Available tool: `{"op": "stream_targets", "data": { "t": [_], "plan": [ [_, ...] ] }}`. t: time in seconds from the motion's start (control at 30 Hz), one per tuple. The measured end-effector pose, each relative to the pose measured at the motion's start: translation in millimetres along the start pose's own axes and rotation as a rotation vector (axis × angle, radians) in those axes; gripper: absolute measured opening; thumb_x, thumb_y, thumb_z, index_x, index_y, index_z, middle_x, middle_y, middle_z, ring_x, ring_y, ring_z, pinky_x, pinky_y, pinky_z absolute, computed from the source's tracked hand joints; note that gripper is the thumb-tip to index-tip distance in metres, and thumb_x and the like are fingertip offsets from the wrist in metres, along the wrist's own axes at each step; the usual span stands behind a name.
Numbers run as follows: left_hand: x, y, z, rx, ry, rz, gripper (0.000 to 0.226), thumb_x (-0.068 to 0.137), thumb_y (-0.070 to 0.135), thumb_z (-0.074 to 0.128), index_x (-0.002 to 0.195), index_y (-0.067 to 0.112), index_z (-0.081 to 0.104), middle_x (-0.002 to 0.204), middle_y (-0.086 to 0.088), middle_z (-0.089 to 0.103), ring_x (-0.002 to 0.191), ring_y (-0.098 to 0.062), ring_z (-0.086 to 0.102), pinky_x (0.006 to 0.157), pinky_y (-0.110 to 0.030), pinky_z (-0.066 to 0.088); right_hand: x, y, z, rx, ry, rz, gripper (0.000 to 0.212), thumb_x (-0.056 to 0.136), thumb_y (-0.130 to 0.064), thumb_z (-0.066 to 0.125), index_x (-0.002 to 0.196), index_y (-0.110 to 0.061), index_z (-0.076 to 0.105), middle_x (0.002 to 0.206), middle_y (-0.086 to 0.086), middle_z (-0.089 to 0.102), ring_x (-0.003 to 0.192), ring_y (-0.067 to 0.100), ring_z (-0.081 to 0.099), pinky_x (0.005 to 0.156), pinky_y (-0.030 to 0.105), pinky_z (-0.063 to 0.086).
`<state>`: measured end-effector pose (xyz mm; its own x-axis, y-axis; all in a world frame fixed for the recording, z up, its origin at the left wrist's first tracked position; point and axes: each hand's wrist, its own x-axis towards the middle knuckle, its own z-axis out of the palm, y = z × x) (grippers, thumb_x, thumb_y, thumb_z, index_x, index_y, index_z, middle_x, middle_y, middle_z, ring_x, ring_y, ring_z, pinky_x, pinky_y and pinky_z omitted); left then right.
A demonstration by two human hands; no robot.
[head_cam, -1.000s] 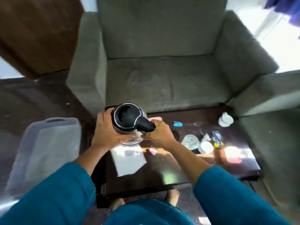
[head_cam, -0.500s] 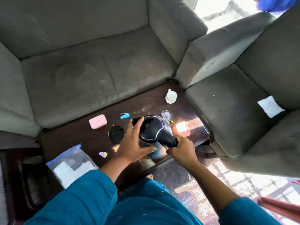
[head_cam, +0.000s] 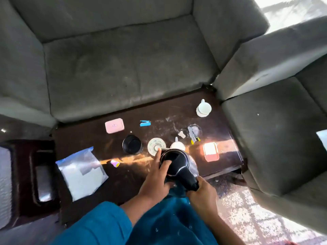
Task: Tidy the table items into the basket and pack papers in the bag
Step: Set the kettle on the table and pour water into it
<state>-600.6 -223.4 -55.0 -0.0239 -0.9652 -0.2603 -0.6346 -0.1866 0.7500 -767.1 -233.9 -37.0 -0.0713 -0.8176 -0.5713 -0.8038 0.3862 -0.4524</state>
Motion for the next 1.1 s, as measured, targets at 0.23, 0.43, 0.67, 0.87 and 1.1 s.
{"op": "stream_targets", "data": {
  "t": [0.23,0.43,0.67,0.87,1.1],
  "plan": [
    [13.1,1.0,35.1,-0.006,0.041,-0.181,0.069,0.077,0.015,0.066,0.134,0.002,0.029,0.154,-0.018,0.001,0.144,-0.029,-0.001,0.118,-0.036,0.009,46.1,10.5,-11.8,-0.166,-0.185,-0.071,0.020,0.062,-0.016,0.065,0.077,-0.018,0.051,0.075,0.007,0.066,0.070,0.030,0.058,0.057,0.029,0.037],
    [25.7,-8.7,35.4,-0.170,0.099,-0.239,0.102,0.068,0.034,0.073,0.143,0.015,0.007,0.150,-0.007,0.015,0.140,-0.010,0.008,0.114,-0.020,0.010,60.6,3.1,-15.3,-0.260,-0.288,-0.128,0.026,0.066,-0.036,0.063,0.080,-0.022,0.047,0.076,0.002,0.061,0.071,0.026,0.054,0.058,0.030,0.038],
    [39.4,-39.9,23.6,-0.354,0.072,-0.452,0.133,0.047,0.049,0.085,0.144,0.018,-0.001,0.151,-0.001,0.012,0.137,-0.004,0.010,0.112,-0.021,0.016,70.8,-15.4,-9.6,-0.271,-0.315,-0.202,0.030,0.071,-0.043,0.064,0.074,-0.023,0.042,0.063,-0.011,0.047,0.062,0.017,0.049,0.055,0.028,0.035],
    [49.4,-66.5,22.4,-0.595,-0.031,-0.569,0.120,0.058,0.012,0.086,0.142,0.010,0.000,0.139,0.003,0.028,0.130,-0.010,0.031,0.103,-0.020,0.035,78.4,-30.2,-2.1,-0.264,-0.312,-0.250,0.032,0.074,-0.047,0.064,0.072,-0.021,0.044,0.063,-0.012,0.047,0.065,0.017,0.050,0.056,0.028,0.037],
    [60.7,-75.1,16.5,-0.712,-0.146,-0.629,0.166,0.016,0.068,0.078,0.143,0.010,-0.010,0.138,0.005,0.019,0.132,-0.005,0.014,0.108,-0.019,0.021,76.3,-37.7,0.2,-0.255,-0.304,-0.232,0.038,0.074,-0.049,0.063,0.063,-0.024,0.037,0.063,-0.011,0.049,0.058,0.005,0.046,0.047,0.022,0.031]
  ]
}}
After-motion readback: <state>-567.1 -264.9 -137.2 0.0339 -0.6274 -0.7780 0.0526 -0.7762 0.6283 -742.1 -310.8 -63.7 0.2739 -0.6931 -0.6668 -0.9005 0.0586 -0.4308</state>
